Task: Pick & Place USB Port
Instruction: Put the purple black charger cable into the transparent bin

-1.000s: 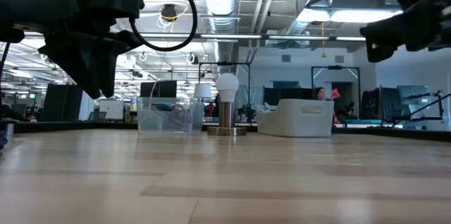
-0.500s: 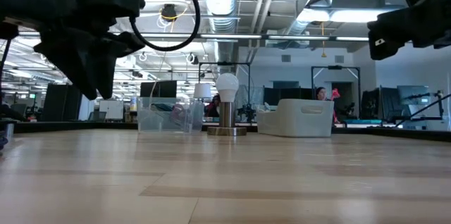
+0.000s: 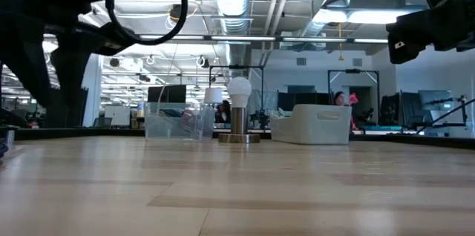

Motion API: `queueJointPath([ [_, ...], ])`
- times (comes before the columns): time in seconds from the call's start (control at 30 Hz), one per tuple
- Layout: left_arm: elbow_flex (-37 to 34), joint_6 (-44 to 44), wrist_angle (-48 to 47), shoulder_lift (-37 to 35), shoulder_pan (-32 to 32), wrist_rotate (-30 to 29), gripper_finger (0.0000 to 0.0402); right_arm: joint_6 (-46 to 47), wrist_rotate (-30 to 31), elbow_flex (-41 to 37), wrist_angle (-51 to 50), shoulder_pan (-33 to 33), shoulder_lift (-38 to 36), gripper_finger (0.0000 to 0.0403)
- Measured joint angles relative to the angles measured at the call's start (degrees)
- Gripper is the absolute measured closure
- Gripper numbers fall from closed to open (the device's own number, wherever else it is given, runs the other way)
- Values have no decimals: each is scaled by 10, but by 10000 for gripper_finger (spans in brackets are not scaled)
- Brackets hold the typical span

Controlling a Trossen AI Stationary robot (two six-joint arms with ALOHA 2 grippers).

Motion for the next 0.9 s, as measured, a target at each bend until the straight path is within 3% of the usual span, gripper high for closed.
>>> queueJointPath([
  [0.13,0,-33,2,7,-1,31,300,0,0,0,0,0,0,327],
  [0.3,0,-36,5,23,-9,68,267,0,0,0,0,0,0,327],
  [0.57,0,-36,20,50,-38,69,213,0,0,0,0,0,0,327],
  [0.9,2,-68,52,110,-60,78,231,0,0,0,0,0,0,327],
])
